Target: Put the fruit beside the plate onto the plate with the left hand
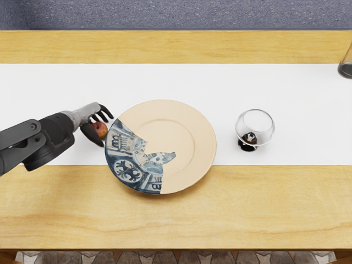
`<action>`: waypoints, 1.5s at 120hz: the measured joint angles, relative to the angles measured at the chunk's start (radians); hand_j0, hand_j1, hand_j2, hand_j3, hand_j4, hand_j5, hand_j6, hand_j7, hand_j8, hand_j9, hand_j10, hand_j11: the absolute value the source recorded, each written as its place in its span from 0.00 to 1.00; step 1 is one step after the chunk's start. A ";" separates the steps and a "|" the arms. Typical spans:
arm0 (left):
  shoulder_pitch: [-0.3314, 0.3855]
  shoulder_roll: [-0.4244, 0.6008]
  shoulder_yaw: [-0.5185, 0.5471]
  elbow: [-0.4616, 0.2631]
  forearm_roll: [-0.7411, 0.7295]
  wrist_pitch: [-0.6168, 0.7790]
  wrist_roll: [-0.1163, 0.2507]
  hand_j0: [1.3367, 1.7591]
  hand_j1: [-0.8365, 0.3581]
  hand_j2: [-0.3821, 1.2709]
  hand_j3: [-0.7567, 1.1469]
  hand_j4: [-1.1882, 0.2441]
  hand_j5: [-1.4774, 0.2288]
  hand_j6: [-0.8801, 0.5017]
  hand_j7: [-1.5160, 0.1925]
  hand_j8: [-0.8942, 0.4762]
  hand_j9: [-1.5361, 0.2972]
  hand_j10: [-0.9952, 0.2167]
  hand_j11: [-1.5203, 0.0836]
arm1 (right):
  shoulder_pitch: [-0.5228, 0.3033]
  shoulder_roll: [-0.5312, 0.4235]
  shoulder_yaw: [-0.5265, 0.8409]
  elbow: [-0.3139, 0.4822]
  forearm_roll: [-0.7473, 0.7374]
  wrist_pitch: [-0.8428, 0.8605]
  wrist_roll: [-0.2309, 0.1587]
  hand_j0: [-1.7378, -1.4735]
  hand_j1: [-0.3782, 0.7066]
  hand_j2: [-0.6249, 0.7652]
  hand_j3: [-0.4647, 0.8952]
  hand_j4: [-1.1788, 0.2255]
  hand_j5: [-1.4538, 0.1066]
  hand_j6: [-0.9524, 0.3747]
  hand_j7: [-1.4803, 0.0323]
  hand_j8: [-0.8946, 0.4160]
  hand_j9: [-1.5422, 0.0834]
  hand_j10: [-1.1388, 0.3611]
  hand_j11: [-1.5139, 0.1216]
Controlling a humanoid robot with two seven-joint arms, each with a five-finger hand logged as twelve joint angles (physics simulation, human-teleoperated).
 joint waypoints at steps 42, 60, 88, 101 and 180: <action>0.003 0.010 -0.001 0.001 -0.021 0.003 -0.010 0.76 0.41 0.38 0.40 0.39 0.38 0.32 0.40 0.19 0.68 0.39 0.69 | 0.001 0.000 0.000 -0.007 0.000 0.000 0.000 0.30 0.03 0.45 0.34 0.84 0.93 0.72 0.98 0.68 0.95 0.76 0.93; 0.003 0.013 -0.003 -0.003 -0.030 -0.001 -0.006 0.76 0.37 0.46 0.40 0.31 0.31 0.36 0.32 0.23 0.64 0.41 0.67 | 0.001 0.000 0.000 -0.008 0.000 0.000 0.000 0.30 0.03 0.45 0.34 0.84 0.93 0.72 0.98 0.68 0.95 0.76 0.93; 0.003 0.046 -0.013 -0.033 -0.056 -0.004 0.000 0.75 0.39 0.57 0.40 0.25 0.24 0.28 0.25 0.29 0.35 0.30 0.38 | 0.001 0.000 0.000 -0.008 0.000 0.000 0.000 0.30 0.03 0.45 0.34 0.84 0.93 0.72 0.98 0.68 0.95 0.76 0.93; 0.002 0.094 -0.015 -0.079 -0.071 -0.003 0.000 0.75 0.42 0.57 0.40 0.24 0.22 0.25 0.23 0.31 0.29 0.31 0.32 | 0.001 0.000 0.000 -0.009 -0.001 0.000 0.000 0.30 0.03 0.45 0.34 0.84 0.93 0.72 0.98 0.68 0.95 0.76 0.93; -0.072 0.246 -0.078 -0.328 -0.230 -0.006 0.000 0.75 0.43 0.58 0.40 0.24 0.16 0.25 0.19 0.36 0.21 0.33 0.23 | 0.015 0.000 0.000 -0.011 0.000 0.000 0.000 0.30 0.03 0.45 0.34 0.84 0.93 0.72 0.98 0.68 0.95 0.76 0.93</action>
